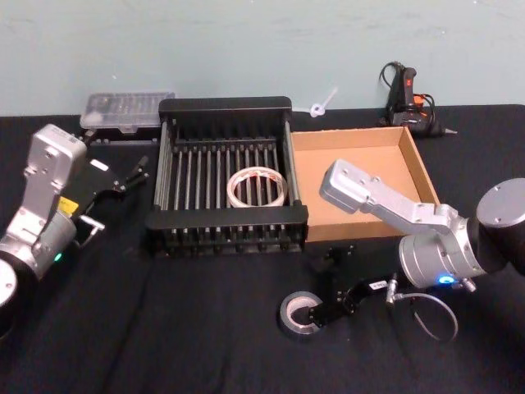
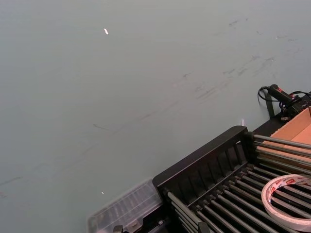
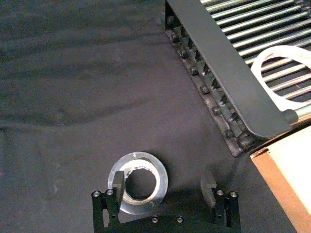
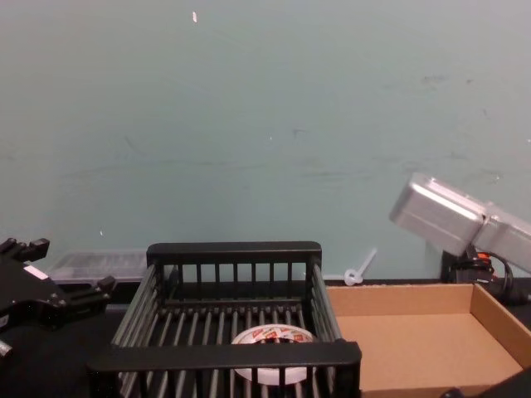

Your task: Pick up the white tape and place it into the black box , Pick up the silver tape and place it into the brown box.

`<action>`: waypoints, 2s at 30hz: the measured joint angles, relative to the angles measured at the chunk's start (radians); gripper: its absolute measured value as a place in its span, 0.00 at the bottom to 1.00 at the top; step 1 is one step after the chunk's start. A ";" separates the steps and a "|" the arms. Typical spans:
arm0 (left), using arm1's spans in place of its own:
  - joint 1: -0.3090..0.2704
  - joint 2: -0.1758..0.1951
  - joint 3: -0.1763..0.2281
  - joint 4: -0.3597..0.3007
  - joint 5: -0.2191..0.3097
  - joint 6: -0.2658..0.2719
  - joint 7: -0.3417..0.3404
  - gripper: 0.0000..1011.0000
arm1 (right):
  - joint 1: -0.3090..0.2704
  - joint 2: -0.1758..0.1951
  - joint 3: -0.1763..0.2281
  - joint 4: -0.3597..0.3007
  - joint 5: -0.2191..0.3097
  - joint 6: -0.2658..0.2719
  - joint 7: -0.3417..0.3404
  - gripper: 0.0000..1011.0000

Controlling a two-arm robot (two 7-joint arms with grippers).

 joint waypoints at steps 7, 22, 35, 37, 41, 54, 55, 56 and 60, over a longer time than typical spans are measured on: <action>0.000 0.000 0.000 0.000 0.000 0.000 0.000 0.99 | 0.005 -0.010 -0.011 0.013 -0.018 -0.007 0.002 0.99; 0.000 0.000 0.000 0.000 0.000 0.000 0.000 0.99 | 0.015 -0.041 -0.028 0.047 -0.045 -0.002 0.011 0.99; 0.000 0.000 0.000 0.000 0.000 0.000 0.000 0.99 | 0.013 -0.048 -0.028 0.058 -0.059 0.007 0.014 0.99; 0.000 0.000 0.000 0.000 0.000 0.000 0.000 0.99 | 0.013 -0.048 -0.028 0.058 -0.059 0.007 0.014 0.99; 0.000 0.000 0.000 0.000 0.000 0.000 0.000 0.99 | 0.013 -0.048 -0.028 0.058 -0.059 0.007 0.014 0.99; 0.000 0.000 0.000 0.000 0.000 0.000 0.000 0.99 | 0.013 -0.047 -0.028 0.058 -0.059 0.007 0.013 0.99; 0.000 0.000 0.000 0.000 0.000 0.000 0.000 0.99 | 0.013 -0.047 -0.028 0.058 -0.059 0.007 0.013 0.98; 0.000 0.000 0.000 0.000 0.000 0.000 0.000 0.99 | 0.013 -0.047 -0.028 0.058 -0.059 0.007 0.013 0.96; 0.000 0.000 0.000 0.000 0.000 0.000 0.000 0.99 | 0.013 -0.047 -0.028 0.057 -0.059 0.007 0.013 0.88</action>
